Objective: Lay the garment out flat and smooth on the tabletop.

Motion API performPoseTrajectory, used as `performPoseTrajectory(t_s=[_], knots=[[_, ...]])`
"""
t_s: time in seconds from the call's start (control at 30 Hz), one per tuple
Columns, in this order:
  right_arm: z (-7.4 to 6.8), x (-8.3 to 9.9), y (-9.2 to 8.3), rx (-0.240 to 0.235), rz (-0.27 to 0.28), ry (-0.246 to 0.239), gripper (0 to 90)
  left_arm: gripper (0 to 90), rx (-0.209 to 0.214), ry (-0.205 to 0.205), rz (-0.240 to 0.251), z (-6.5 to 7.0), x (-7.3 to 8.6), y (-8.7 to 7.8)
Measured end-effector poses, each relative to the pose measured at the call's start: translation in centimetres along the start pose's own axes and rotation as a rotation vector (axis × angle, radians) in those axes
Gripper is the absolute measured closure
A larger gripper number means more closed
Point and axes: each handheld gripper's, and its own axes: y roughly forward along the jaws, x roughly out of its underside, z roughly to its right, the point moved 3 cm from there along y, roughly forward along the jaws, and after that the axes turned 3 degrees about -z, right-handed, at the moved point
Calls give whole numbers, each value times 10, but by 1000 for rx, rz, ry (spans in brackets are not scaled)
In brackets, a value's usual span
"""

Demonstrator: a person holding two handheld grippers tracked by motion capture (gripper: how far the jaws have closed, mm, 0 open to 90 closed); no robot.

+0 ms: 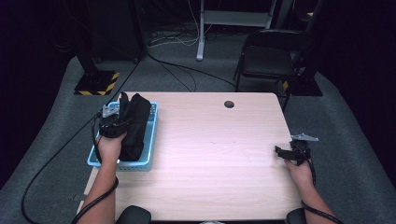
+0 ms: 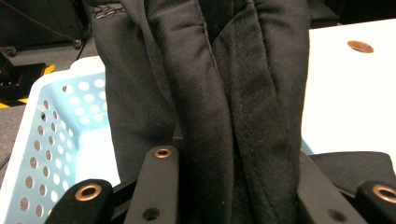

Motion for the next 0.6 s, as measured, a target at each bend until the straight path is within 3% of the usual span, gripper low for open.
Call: performPoseTrajectory(t_s=[0.6], knots=[[0,0,0,0,0,-1,185,729,-3,26,32,0,-24,-24]])
